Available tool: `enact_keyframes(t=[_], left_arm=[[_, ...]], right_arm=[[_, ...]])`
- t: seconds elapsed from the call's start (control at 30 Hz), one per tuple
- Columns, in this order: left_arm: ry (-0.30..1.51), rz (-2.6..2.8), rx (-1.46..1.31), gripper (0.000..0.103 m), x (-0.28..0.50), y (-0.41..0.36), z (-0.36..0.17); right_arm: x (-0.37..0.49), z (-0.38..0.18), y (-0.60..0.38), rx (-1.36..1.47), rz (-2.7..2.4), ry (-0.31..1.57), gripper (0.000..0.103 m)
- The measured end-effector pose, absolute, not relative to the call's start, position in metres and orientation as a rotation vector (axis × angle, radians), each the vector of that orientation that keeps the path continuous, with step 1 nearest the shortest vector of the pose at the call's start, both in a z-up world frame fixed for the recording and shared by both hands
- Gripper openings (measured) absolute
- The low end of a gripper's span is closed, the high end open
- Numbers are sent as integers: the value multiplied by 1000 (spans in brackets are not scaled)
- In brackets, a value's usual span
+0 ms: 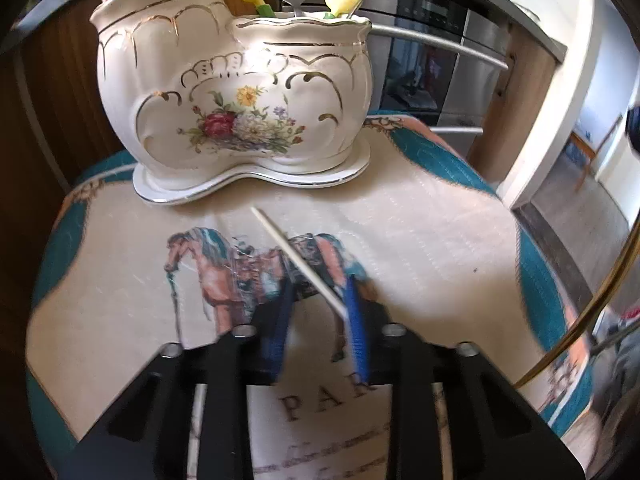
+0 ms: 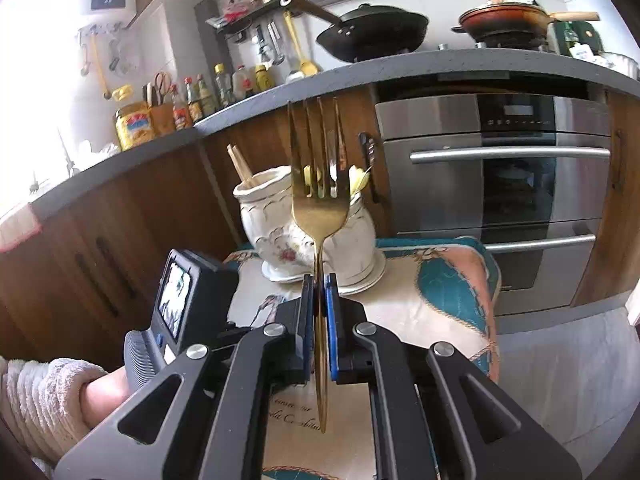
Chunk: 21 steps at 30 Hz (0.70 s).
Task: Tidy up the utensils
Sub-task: 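Grasp the last chopstick with the left tool while the right tool holds the gold fork, then lower the chopstick and gold fork into the ceramic holder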
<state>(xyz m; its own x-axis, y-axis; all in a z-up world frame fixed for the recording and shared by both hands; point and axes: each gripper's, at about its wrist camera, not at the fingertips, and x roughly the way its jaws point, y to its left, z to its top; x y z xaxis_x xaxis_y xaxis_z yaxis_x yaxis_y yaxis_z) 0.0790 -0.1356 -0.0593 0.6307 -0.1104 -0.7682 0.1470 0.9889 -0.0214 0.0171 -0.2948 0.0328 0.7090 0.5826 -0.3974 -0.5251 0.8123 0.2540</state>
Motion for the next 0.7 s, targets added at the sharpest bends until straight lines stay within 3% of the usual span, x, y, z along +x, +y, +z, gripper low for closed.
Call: enact_keyframes(t=[0.27,0.53,0.7], left_arm=[[900,-223,157,5,62,-103,-52],[851,-230,153,4,34,-64,-34],[706,-266,87,4,20,-52,-5]], right_arm=[[16,34,-294,137,625,472,6],[16,35,-293,171,641,432,6],[14,40,-289,177,605,384,6]])
